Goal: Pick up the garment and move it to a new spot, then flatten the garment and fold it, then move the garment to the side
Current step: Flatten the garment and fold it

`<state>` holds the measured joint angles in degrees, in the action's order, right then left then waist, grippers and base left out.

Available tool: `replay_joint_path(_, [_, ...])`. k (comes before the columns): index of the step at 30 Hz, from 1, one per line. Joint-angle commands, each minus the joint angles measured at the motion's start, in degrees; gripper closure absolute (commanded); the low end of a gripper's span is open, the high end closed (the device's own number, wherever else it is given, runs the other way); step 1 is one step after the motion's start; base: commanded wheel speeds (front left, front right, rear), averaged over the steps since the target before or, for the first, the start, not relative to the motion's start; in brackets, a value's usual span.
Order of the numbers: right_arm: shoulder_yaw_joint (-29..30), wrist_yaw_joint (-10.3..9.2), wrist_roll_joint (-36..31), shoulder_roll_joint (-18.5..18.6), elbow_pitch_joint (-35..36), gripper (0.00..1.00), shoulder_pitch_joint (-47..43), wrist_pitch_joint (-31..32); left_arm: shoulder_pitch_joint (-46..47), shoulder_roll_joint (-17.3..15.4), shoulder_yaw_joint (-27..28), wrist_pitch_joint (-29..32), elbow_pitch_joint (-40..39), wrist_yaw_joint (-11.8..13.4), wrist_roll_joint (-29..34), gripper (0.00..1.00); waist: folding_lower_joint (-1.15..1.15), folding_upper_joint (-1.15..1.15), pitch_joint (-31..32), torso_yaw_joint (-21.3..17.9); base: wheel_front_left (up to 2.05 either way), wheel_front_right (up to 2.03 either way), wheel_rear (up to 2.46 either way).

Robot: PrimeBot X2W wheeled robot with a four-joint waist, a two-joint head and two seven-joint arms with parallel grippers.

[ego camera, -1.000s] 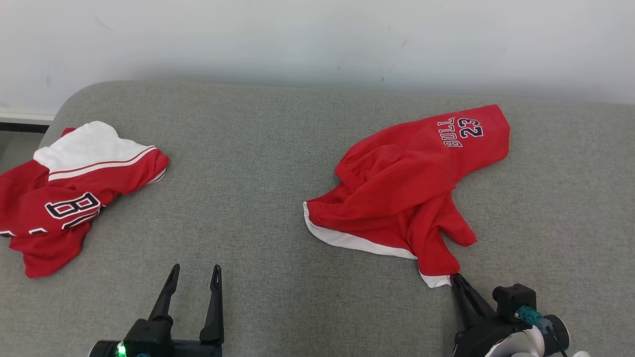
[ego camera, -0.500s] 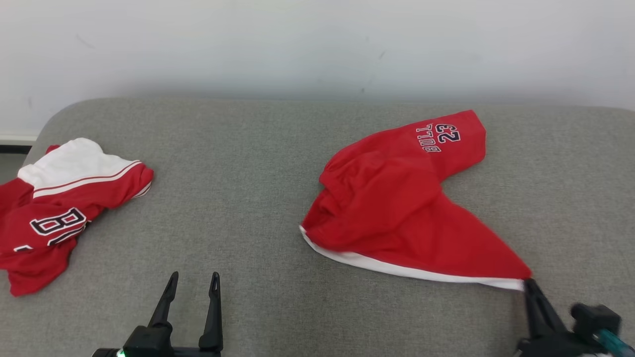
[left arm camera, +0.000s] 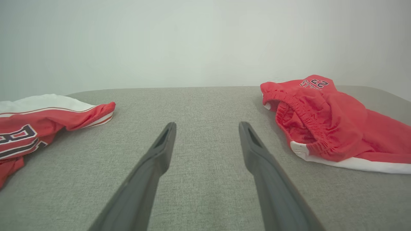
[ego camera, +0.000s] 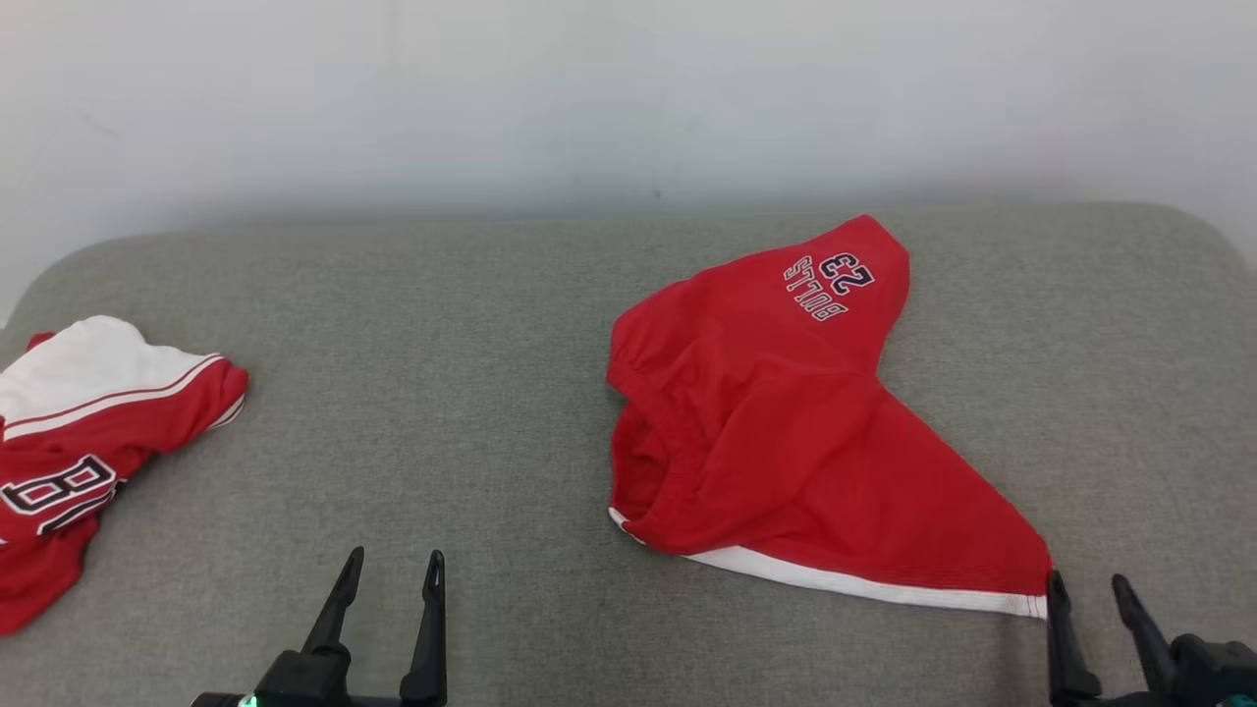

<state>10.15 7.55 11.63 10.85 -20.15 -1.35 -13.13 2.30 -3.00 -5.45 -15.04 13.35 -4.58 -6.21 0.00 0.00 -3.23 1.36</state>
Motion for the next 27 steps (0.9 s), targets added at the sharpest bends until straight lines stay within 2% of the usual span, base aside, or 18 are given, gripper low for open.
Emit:
replay_joint_path(1, [0.3,-0.13,-0.4,-0.3,0.5,0.00,-0.2,-0.4,0.1,-0.3,-0.1,-0.2,0.2,-0.3,0.5,0.00,0.00,0.00,0.3,-0.8,0.00,0.00,0.00])
replay_joint_path(7, [-0.5,-0.13,-0.9,-1.3,1.7,0.00,-0.3,-0.9,2.4,-2.6,-3.3,-0.2,3.0,-2.0,1.5,0.00,0.00,0.00,0.0,-3.5,0.00,0.00,0.00])
replay_joint_path(13, [-1.8,-0.13,-0.8,-2.3,1.1,0.00,1.0,-1.1,8.0,-6.6,-10.9,-0.1,9.3,-3.0,2.2,0.00,0.00,0.00,-1.7,-6.4,0.00,0.00,0.00])
replay_joint_path(19, [-3.0,-0.13,-0.4,-3.2,0.2,0.00,3.3,-1.6,15.4,-10.2,-20.2,0.2,16.0,-2.9,-0.8,0.00,0.00,0.00,-4.6,-9.9,0.00,0.00,0.00])
replay_joint_path(27, [-3.4,-0.13,0.0,-3.8,-1.3,0.00,4.5,-2.0,21.6,-12.0,-27.9,-0.1,20.5,-2.9,-4.1,0.00,0.00,0.00,-6.2,-12.5,0.00,0.00,0.00])
